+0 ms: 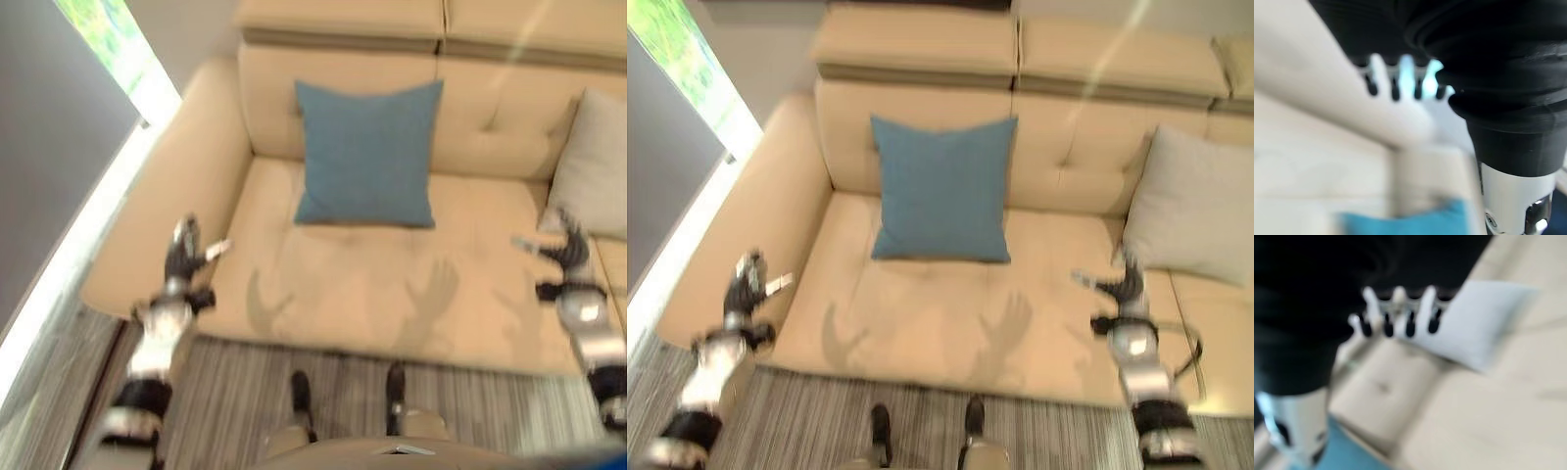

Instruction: Pick up all the scattered cushions and arrange them neatly on the sofa.

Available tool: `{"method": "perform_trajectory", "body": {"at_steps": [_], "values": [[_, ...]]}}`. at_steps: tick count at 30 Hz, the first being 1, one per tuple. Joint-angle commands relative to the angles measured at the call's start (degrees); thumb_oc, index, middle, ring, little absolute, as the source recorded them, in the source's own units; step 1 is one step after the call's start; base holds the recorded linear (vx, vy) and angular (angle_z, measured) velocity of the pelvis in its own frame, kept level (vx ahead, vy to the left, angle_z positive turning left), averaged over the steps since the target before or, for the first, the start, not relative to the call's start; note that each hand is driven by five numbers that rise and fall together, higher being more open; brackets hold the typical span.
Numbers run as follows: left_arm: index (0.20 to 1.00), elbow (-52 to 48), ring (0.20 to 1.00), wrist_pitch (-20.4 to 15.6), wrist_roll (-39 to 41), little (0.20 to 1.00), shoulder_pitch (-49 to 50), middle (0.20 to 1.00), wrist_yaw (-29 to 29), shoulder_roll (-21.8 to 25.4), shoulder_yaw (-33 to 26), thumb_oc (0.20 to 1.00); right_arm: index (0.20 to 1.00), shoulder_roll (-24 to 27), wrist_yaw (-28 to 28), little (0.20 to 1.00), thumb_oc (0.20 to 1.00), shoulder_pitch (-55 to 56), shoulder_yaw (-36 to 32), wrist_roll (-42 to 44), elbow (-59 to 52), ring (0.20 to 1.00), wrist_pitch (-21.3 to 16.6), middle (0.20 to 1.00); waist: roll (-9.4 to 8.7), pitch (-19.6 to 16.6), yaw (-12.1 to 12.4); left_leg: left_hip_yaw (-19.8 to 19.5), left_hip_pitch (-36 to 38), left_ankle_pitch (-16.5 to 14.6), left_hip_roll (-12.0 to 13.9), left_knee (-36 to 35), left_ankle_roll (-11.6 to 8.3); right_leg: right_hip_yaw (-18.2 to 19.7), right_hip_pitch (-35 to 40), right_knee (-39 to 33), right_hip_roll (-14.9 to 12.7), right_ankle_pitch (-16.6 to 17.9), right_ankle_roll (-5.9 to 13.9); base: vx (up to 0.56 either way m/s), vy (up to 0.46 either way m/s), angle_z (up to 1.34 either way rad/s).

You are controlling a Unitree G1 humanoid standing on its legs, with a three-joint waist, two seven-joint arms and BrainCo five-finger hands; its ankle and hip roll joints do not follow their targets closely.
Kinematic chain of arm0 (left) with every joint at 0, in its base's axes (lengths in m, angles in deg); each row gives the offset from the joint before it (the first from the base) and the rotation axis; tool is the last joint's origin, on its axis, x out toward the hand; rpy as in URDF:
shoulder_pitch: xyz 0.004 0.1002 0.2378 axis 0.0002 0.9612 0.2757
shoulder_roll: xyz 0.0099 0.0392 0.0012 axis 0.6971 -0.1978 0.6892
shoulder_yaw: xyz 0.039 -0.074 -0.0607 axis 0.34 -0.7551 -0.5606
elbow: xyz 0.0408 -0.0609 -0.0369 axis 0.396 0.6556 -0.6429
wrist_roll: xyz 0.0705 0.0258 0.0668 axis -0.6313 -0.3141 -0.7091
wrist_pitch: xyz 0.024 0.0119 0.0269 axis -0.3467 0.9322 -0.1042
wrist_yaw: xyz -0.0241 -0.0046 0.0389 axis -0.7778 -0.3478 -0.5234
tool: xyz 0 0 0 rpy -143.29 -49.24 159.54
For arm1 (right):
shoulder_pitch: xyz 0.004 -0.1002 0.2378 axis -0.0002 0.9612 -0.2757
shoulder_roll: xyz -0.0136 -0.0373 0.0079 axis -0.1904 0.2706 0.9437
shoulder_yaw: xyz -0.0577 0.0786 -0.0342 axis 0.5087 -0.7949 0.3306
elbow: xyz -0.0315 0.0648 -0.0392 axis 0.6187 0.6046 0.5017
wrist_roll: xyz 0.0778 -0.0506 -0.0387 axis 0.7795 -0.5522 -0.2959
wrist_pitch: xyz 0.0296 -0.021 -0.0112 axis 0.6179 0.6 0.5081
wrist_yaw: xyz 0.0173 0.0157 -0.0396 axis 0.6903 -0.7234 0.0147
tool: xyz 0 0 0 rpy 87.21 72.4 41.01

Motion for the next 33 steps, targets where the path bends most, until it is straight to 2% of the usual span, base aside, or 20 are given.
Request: {"method": "perform_trajectory", "body": {"at_steps": [1,4,6,10,17,19,21,23,24,25,26,27,29,30,31,33], "values": [[1.000,6.29,1.000,0.01,-6.05,1.000,-2.56,1.000,-3.14,-0.32,-2.21,1.000,1.000,-0.76,2.99,1.000,1.000,-2.10,-1.41,-1.49,1.30,1.000,-2.70,1.000,-1.96,0.12,0.40,1.47,5.30,-4.82,0.04,0.23,-3.53,-1.23,4.01,-6.15,-0.21,3.99,3.07,-0.01,0.060,0.01],[1.000,16.35,1.000,2.17,-11.70,1.000,2.42,1.000,-4.97,-4.24,-2.31,1.000,1.000,-4.59,5.63,1.000,1.000,1.98,0.67,-4.04,6.26,1.000,-2.21,1.000,-2.09,0.11,0.74,1.83,8.53,-5.67,-0.04,0.23,-3.08,-1.24,7.64,-6.15,0.07,3.05,2.82,-0.03,0.052,0.01],[1.000,26.52,1.000,3.52,-15.77,1.000,3.47,1.000,-5.86,-7.01,-1.75,1.000,1.000,-7.05,6.83,1.000,1.000,3.14,3.10,-6.22,12.36,1.000,-1.66,1.000,-2.34,-0.03,0.98,1.84,10.10,-6.14,-0.01,0.23,-2.79,-1.29,9.39,-6.15,0.07,2.65,2.67,-0.04,0.041,0.01],[1.000,35.72,1.000,4.84,-19.65,1.000,4.51,1.000,-6.05,-9.31,-0.76,1.000,1.000,-10.61,7.84,1.000,1.000,3.45,6.27,-6.95,23.91,1.000,-0.23,1.000,-2.85,-0.31,1.71,1.73,12.67,-6.81,-0.05,0.23,-2.37,-1.04,12.33,-6.15,0.46,1.81,2.35,-0.01,0.006,0.00],[1.000,38.14,1.000,5.60,-21.22,1.000,3.56,1.000,-5.31,-9.36,0.42,1.000,1.000,-13.73,8.40,1.000,1.000,3.72,5.80,-4.15,33.27,1.000,0.91,1.000,-3.09,0.50,1.43,1.78,15.93,-7.37,0.26,0.39,-1.89,-0.16,15.33,-5.94,1.03,0.63,1.77,0.00,-0.018,0.00],[1.000,37.83,1.000,5.66,-21.55,1.000,3.05,1.000,-5.16,-9.39,1.27,1.000,1.000,-13.77,8.55,1.000,1.000,3.32,6.37,-4.40,34.89,1.000,1.41,1.000,-3.28,1.44,1.34,1.39,15.19,-9.01,0.39,5.07,-1.54,0.87,15.67,-5.35,0.91,0.35,1.22,-0.06,-0.020,-0.02],[1.000,36.96,1.000,5.36,-20.90,1.000,2.11,1.000,-5.03,-9.80,2.05,1.000,1.000,-13.72,8.17,1.000,1.000,2.41,6.83,-4.19,35.16,1.000,1.41,1.000,-3.60,2.95,1.85,-2.23,12.59,-9.91,-0.17,10.71,-1.79,2.32,15.24,-4.83,0.91,0.49,0.75,-0.11,0.004,-0.13],[1.000,35.99,1.000,4.87,-19.45,1.000,1.29,1.000,-4.76,-10.53,2.94,1.000,1.000,-13.49,7.85,1.000,1.000,1.52,7.22,-3.91,35.22,1.000,1.47,1.000,-3.84,4.23,2.58,-8.56,10.46,-10.03,-1.52,14.04,-2.37,4.21,14.14,-4.38,0.76,1.06,0.68,-0.16,0.066,-0.46],[1.000,35.40,1.000,4.61,-18.28,1.000,0.67,1.000,-4.63,-11.05,3.53,1.000,1.000,-13.07,7.99,1.000,1.000,0.89,7.62,-4.09,34.73,1.000,1.61,1.000,-3.81,4.41,2.85,-13.89,9.77,-11.62,-2.79,14.49,-1.82,6.50,12.39,-4.03,0.62,1.86,0.92,-0.14,0.117,-1.05],[1.000,35.19,1.000,4.50,-18.19,1.000,0.28,1.000,-4.59,-11.25,4.02,1.000,1.000,-12.77,8.00,1.000,1.000,0.54,7.78,-4.18,34.88,1.000,1.73,1.000,-3.76,4.45,2.78,-15.05,9.59,-11.97,-3.22,14.59,-1.65,7.45,11.50,-3.70,0.46,2.24,1.06,-0.20,0.283,-1.55],[1.000,35.03,1.000,4.69,-19.56,1.000,-0.61,1.000,-5.14,-11.26,5.36,1.000,1.000,-12.35,8.34,1.000,1.000,0.03,7.58,-4.53,34.75,1.000,2.26,1.000,-3.47,4.44,1.69,-13.40,10.43,-14.57,-4.17,12.44,-0.10,9.78,8.61,-3.36,-0.62,3.85,2.26,-0.34,0.468,-1.47],[1.000,34.67,1.000,4.58,-21.97,1.000,-1.74,1.000,-4.95,-10.85,6.29,1.000,1.000,-12.71,8.20,1.000,1.000,-1.33,8.33,-5.08,34.76,1.000,3.01,1.000,-3.72,5.31,1.77,-9.84,10.81,-14.75,-6.08,10.27,1.49,12.54,3.55,-2.75,-1.93,7.65,5.16,-0.37,0.480,-2.06],[1.000,34.51,1.000,4.54,-22.57,1.000,-2.38,1.000,-4.92,-10.18,6.45,1.000,1.000,-13.25,8.18,1.000,1.000,-1.77,8.82,-5.60,34.82,1.000,3.29,1.000,-3.88,6.15,2.09,-7.10,10.75,-14.28,-6.63,9.18,2.23,12.70,0.62,-2.12,-2.60,9.81,6.61,-0.28,0.230,-2.11],[1.000,34.32,1.000,4.54,-22.61,1.000,-2.88,1.000,-4.81,-9.63,6.65,1.000,1.000,-13.51,8.07,1.000,1.000,-2.02,9.15,-5.99,34.76,1.000,3.33,1.000,-3.81,6.93,2.53,-5.65,10.38,-13.65,-6.51,8.90,2.50,10.59,-0.95,-0.61,-3.13,9.94,6.48,-0.29,0.106,-1.32],[1.000,34.24,1.000,4.70,-22.85,1.000,-3.40,1.000,-4.93,-9.31,6.95,1.000,1.000,-13.52,7.94,1.000,1.000,-2.11,9.22,-6.01,34.74,1.000,3.36,1.000,-3.18,7.70,3.36,-4.34,9.88,-13.37,-5.90,8.86,2.73,6.42,-1.02,1.39,-3.79,7.98,5.60,-0.28,0.094,-1.10],[1.000,34.48,1.000,4.97,-23.80,1.000,-3.56,1.000,-4.96,-8.98,7.20,1.000,1.000,-13.79,7.80,1.000,1.000,-1.90,9.27,-5.95,34.65,1.000,3.12,1.000,-2.63,7.79,3.83,-3.24,9.21,-12.53,-5.62,8.55,3.16,1.03,0.86,4.44,-5.05,4.81,4.03,-0.19,0.071,-1.01]]}}
